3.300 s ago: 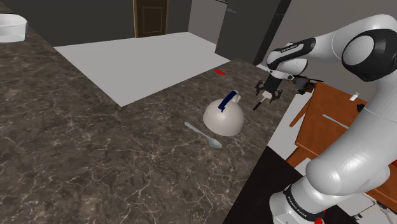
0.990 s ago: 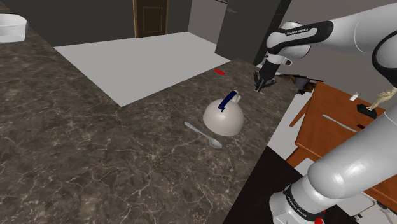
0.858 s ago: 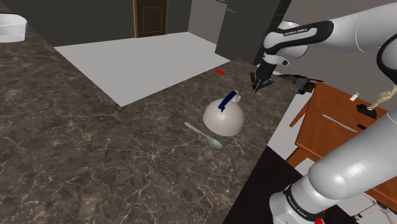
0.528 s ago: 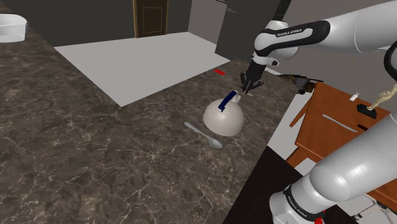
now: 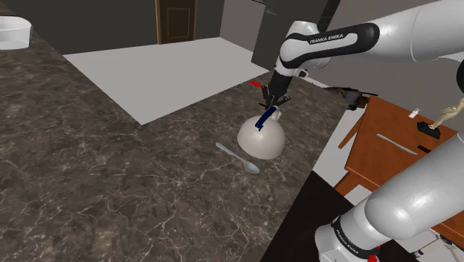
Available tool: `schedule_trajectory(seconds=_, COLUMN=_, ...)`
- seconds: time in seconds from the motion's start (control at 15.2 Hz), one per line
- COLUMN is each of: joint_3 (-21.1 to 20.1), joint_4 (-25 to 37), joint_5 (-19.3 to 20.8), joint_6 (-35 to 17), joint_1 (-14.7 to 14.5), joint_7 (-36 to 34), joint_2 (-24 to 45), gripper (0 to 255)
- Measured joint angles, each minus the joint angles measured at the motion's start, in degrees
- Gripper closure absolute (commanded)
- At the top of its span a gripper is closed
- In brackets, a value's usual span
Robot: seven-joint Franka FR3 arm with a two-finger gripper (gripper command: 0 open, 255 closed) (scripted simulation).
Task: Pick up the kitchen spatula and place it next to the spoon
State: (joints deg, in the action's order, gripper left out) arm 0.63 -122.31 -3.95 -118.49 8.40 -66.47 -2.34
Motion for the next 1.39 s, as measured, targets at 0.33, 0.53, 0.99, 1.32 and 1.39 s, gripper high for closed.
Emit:
schedule_trajectory(seconds=0.33, joint_3=-3.5, joint_4=2.2, joint_5=-0.2, joint_6=0.0, joint_1=-3.3, joint_7=-6.8, joint_2=1.7, gripper=255)
schedule_trajectory(seconds=0.53, joint_3=-5.6, joint_4=3.8, joint_5=-0.2, joint_6=0.2, joint_1=-5.4, joint_7=-10.9, joint_2=2.9, gripper=255)
schedule_trajectory(seconds=0.99, joint_3=-9.8, joint_4=10.8, joint_5=0.9, joint_6=0.6, joint_1=-10.2, joint_7=-20.4, joint_2=9.0, gripper=255)
schedule_trajectory(seconds=1.32, joint_3=-12.0, joint_4=17.5, joint_5=2.3, joint_6=2.0, joint_1=-13.7, joint_7=-26.8, joint_2=14.0, gripper=255)
schedule_trajectory(seconds=1.39, joint_3=-12.4, joint_4=20.0, joint_5=2.7, joint_6=3.0, joint_1=-14.5, joint_7=-28.0, joint_2=15.6, gripper=255)
